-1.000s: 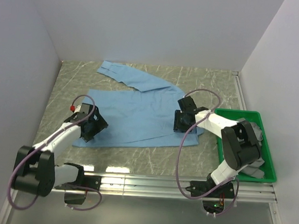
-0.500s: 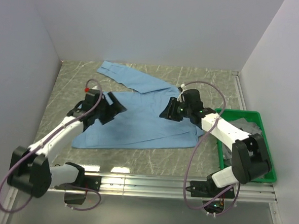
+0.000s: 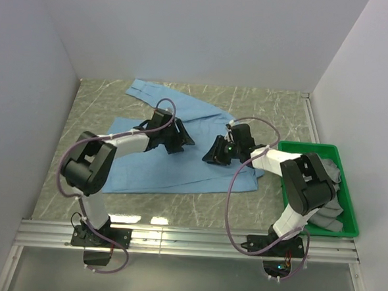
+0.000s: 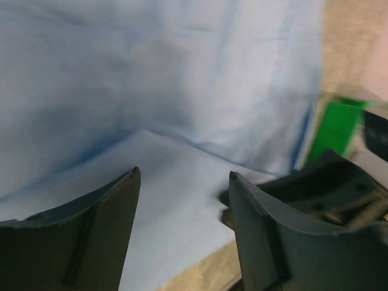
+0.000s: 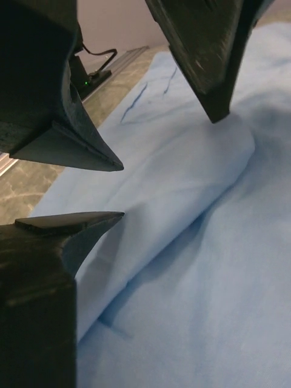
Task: Fold and stack the long sleeve shirts
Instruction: Fold the shirt
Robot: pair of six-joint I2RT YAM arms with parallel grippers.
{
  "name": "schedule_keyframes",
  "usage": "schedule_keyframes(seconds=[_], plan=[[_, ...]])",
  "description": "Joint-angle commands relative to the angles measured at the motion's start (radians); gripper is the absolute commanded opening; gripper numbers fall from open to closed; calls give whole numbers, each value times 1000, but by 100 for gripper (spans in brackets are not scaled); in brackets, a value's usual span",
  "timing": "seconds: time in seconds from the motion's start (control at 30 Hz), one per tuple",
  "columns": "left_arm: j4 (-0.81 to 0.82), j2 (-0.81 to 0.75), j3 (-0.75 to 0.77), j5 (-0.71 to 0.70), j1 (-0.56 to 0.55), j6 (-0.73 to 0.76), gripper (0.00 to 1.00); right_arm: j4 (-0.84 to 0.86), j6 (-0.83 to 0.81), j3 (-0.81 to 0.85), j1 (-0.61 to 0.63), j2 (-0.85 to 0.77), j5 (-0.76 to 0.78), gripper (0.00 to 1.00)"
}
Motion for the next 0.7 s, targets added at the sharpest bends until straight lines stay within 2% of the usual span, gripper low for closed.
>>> schedule_keyframes(seconds=[0.0,0.13,0.27,0.37,0.5,0.57,0.67], plan=[[-2,52,41,-28,0,28,65,22,10,-34,-48,22,1,39],[-10,86,11,-63,9,39,62,-20,-6,-71,-99,16,24,39],[-25,85,0,-74,14,41,62,-130,-52,-74,-128,-29,101,39],[-77,19,20,-120,24,85,67,-217,-101,-59,-128,-98,203,38],[-200,-87,67,-288,49,186,84,-314,-168,12,-102,-171,320,38],[-254,-136,83,-382,76,238,91,-334,-211,65,-68,-184,389,40],[-298,-152,92,-454,133,287,96,-377,-242,147,-24,-147,475,43]])
